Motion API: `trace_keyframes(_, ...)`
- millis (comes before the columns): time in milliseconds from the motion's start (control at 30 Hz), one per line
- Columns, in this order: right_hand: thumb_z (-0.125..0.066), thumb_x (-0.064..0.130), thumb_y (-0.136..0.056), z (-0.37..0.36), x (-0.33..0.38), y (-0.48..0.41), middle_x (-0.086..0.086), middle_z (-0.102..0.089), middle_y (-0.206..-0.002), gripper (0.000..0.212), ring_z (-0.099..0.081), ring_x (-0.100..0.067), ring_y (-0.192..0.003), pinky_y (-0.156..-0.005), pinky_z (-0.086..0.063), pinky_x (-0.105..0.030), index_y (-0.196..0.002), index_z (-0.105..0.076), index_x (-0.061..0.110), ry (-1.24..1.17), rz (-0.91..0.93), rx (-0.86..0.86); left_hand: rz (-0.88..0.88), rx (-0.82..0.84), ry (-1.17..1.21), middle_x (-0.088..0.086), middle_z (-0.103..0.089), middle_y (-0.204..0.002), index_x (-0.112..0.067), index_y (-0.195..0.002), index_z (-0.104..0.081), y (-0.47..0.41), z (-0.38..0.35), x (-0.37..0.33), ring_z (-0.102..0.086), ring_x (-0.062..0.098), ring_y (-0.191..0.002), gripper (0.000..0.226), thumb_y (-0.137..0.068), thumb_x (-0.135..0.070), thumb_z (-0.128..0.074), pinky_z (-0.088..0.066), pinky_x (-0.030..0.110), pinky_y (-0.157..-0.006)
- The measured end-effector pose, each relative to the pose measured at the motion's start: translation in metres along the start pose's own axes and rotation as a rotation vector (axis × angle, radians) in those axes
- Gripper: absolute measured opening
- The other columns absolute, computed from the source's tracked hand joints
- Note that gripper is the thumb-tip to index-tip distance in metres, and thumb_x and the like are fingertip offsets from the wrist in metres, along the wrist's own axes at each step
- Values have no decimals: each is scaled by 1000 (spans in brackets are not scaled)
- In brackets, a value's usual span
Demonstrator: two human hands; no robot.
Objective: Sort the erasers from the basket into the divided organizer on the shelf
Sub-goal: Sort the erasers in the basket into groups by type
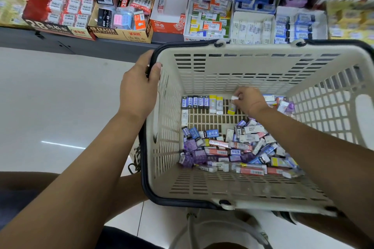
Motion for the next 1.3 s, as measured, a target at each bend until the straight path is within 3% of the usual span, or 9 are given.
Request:
trace_keyframes(100,-63,11,-88,-7,6,0,-15,-66,-103,22,-61,-30,-98,-79,-46,-30,-110,-63,6,26,-11,-57,-31,-1,4,-7,-68,-109,-26,-134,-51,-3,-1,-1,-64,11,-97,35,-100,-31,-43,-49,27,-85)
trace_keyframes(300,-64,6,-86,-14,6,6,-16,-64,-105,23,-60,-31,-96,-81,-46,-32,-107,-57,5,-35,-59,-148,-61,5,3,-8,-67,-114,-25,-134,-53,-16,-5,-2,-62,9,-104,36,-99,-32,-43,-50,31,-92)
trace_keyframes(433,-63,18,-88,-14,25,23,-6,-56,-116,23,-59,-24,-98,-86,-50,-35,-110,-57,12,125,163,-184,-51,-11,-12,-6,-67,-118,-23,-136,-52,-19,-8,-1,-61,10,-107,39,-99,-33,-44,-48,27,-93)
trace_keyframes(600,-73,26,-82,-66,54,54,-1,-59,-119,49,-57,-18,-108,-97,-45,-31,-127,-53,18,81,360,455,-50,-10,-13,-5,-66,-119,-23,-136,-51,-20,-8,-1,-61,11,-109,41,-98,-35,-44,-49,32,-95)
trace_keyframes(767,-78,23,-76,-96,56,52,-6,-52,-133,72,-49,-24,-123,-104,-39,-37,-139,-42,19,241,385,485,-42,-9,-2,-7,-67,-117,-24,-136,-51,-19,-7,-4,-61,10,-106,39,-99,-33,-45,-49,30,-94)
trace_keyframes(900,-75,20,-77,-99,60,49,0,-56,-127,63,-50,-20,-120,-106,-32,-35,-134,-47,22,288,416,397,-44,-9,7,-7,-66,-120,-24,-137,-51,-18,-7,-5,-60,9,-109,39,-99,-32,-45,-48,30,-95)
trace_keyframes(1033,-74,17,-75,-104,67,50,5,-52,-103,48,-51,-16,-104,-88,-36,-28,-119,-56,21,262,483,396,-49,-9,22,-7,-66,-119,-24,-136,-52,-18,-7,-4,-61,9,-108,39,-99,-33,-45,-49,31,-95)
trace_keyframes(1200,-75,7,-76,-94,58,53,-1,-57,-91,26,-54,-18,-84,-81,-50,-34,-89,-54,16,-129,383,486,-42,-4,37,-8,-65,-120,-24,-136,-51,-17,-7,-4,-60,8,-110,39,-99,-32,-45,-48,30,-96)
trace_keyframes(1300,-69,7,-84,-68,38,47,-4,-59,-91,19,-57,-17,-74,-76,-54,-34,-98,-57,15,-309,221,451,-44,4,40,-8,-65,-120,-24,-137,-51,-17,-7,-6,-60,8,-110,39,-99,-31,-45,-48,30,-96)
Point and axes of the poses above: each hand's wrist, its own y-axis away from the middle knuckle, its own z-axis out of the back of the hand, x = y × z, the point moved 4 cm from there along -y, towards the middle knuckle
